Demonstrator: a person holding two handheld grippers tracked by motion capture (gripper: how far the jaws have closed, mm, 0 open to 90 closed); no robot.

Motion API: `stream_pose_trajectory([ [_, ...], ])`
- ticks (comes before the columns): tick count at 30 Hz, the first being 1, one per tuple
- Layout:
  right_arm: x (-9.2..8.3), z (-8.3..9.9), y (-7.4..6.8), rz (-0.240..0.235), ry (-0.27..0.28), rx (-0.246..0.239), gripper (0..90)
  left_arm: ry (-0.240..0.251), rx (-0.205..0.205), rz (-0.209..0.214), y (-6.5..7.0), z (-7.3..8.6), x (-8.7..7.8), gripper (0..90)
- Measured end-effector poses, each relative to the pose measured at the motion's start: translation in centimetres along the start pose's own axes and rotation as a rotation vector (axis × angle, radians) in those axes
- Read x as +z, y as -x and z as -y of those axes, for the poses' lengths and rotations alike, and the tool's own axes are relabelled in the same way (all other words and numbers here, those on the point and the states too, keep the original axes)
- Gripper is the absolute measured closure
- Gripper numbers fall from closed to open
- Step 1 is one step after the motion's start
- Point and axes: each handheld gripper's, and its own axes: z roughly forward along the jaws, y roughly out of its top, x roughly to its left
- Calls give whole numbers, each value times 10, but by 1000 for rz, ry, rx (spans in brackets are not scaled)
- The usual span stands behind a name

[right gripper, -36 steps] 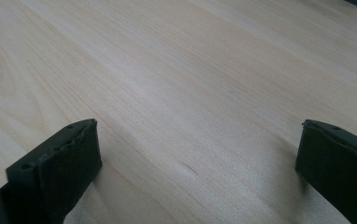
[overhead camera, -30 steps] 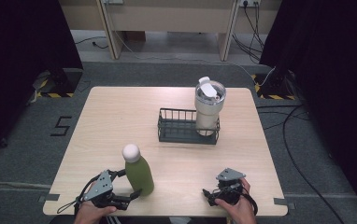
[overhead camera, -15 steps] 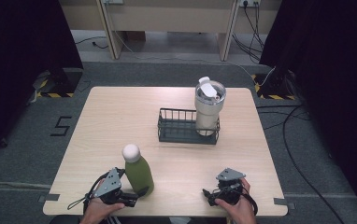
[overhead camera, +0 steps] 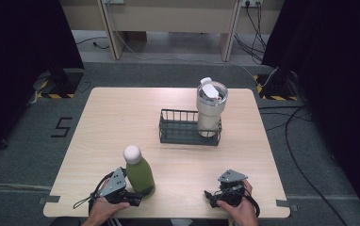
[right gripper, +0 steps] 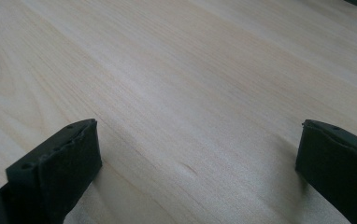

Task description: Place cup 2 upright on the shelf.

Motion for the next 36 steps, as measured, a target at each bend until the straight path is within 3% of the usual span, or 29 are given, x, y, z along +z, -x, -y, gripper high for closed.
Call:
stream_pose_trajectory([
  [9,0,0,0,0,0,0,5,19,-3,10,1,0,1,200],
  [19,0,0,0,0,0,0,5,30,-15,-14,-1,-2,2,205],
  [36,0,0,0,0,-1,-1,5,61,-29,-52,-18,-28,-7,205],
])
